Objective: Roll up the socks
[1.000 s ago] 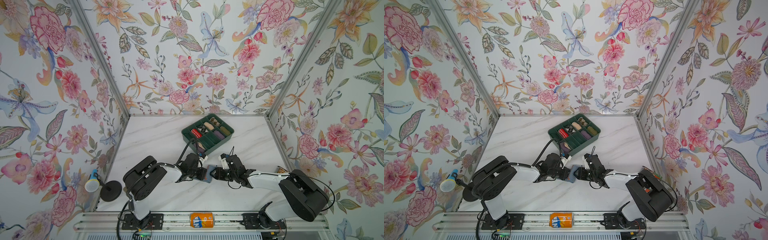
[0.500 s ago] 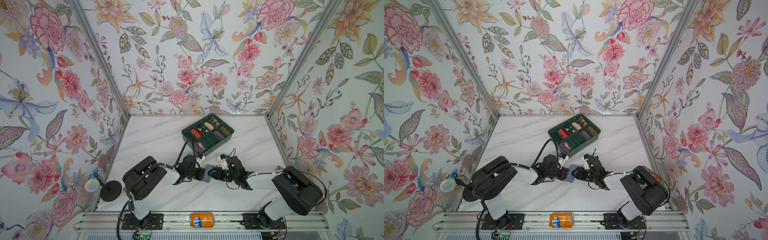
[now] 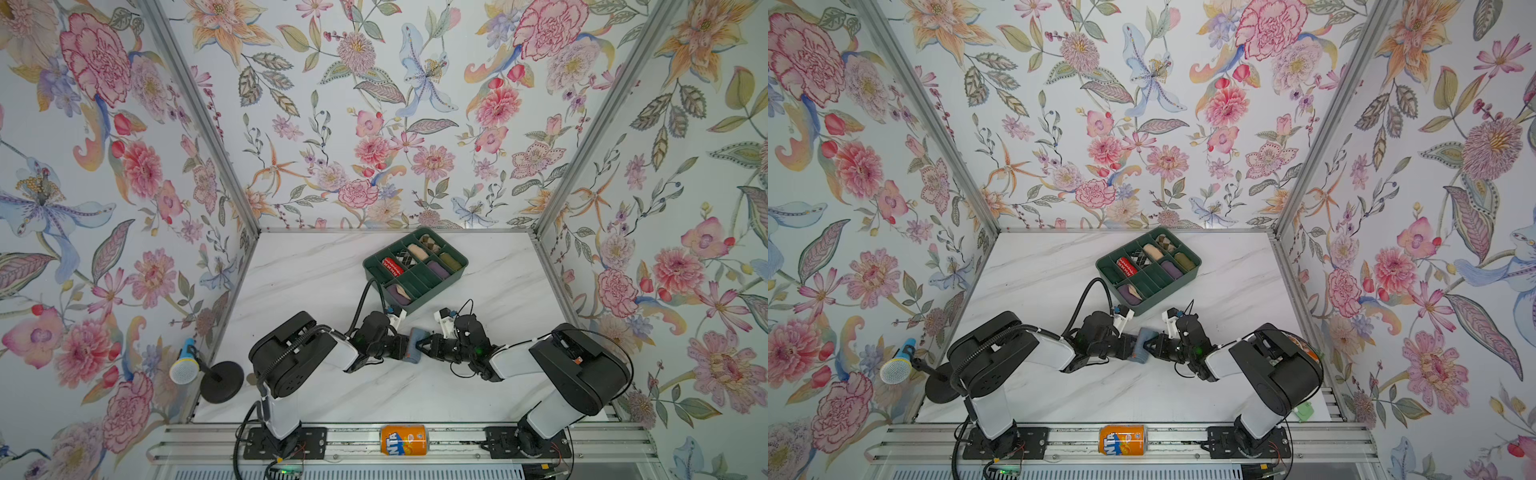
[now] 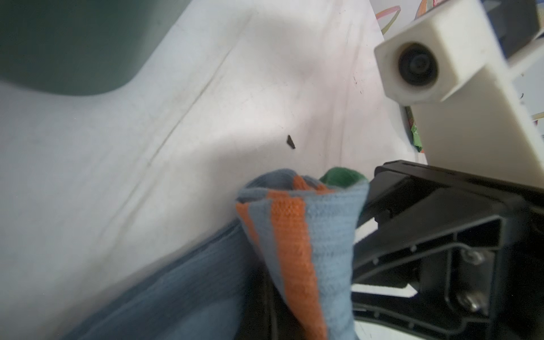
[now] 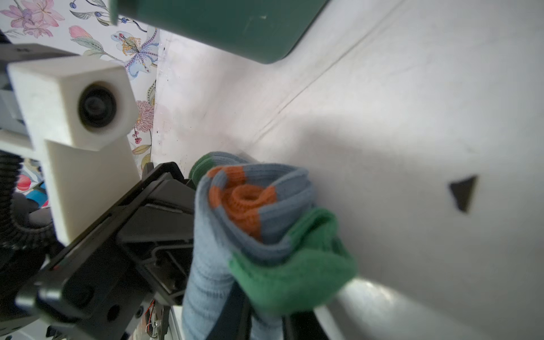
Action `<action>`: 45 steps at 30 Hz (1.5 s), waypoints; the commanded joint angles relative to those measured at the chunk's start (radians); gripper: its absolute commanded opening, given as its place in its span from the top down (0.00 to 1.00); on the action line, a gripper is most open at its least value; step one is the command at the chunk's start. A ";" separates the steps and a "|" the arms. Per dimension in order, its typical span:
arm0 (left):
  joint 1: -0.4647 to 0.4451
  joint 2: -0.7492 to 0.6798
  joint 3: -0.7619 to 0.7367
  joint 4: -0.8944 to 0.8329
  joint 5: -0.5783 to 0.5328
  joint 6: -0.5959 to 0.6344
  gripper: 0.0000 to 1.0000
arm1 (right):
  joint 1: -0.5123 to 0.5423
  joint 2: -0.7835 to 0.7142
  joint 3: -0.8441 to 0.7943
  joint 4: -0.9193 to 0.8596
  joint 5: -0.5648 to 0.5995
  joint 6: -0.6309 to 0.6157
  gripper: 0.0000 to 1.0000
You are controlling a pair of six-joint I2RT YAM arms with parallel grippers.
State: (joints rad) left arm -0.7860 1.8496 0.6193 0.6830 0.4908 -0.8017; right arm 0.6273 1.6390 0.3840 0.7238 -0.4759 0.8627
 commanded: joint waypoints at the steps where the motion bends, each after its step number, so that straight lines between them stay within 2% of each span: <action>1: -0.072 0.065 -0.020 -0.067 0.183 -0.001 1.00 | 0.029 0.064 0.011 -0.043 0.022 -0.006 0.94; 3: -0.071 0.063 -0.017 -0.081 0.178 0.004 1.00 | 0.029 0.062 0.014 -0.063 0.023 -0.014 1.00; 11: -0.063 0.036 0.024 -0.235 0.127 0.088 1.00 | 0.032 0.005 0.055 -0.252 0.058 -0.087 1.00; 18: 0.014 -0.028 0.025 -0.345 0.078 0.159 0.93 | 0.035 -0.039 0.082 -0.385 0.095 -0.139 1.00; 32: 0.115 -0.122 0.061 -0.496 -0.003 0.264 0.90 | 0.054 -0.034 0.133 -0.479 0.118 -0.175 1.00; 40: 0.138 -0.247 0.112 -0.602 -0.105 0.322 0.94 | 0.063 -0.038 0.155 -0.519 0.131 -0.186 1.00; 45: 0.125 -0.330 0.125 -0.603 -0.074 0.321 0.98 | 0.064 -0.027 0.165 -0.526 0.132 -0.186 1.00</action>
State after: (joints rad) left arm -0.6548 1.5673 0.7155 0.1108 0.4290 -0.5068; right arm 0.6853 1.5818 0.5529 0.3073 -0.3882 0.6991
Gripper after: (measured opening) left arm 0.049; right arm 0.091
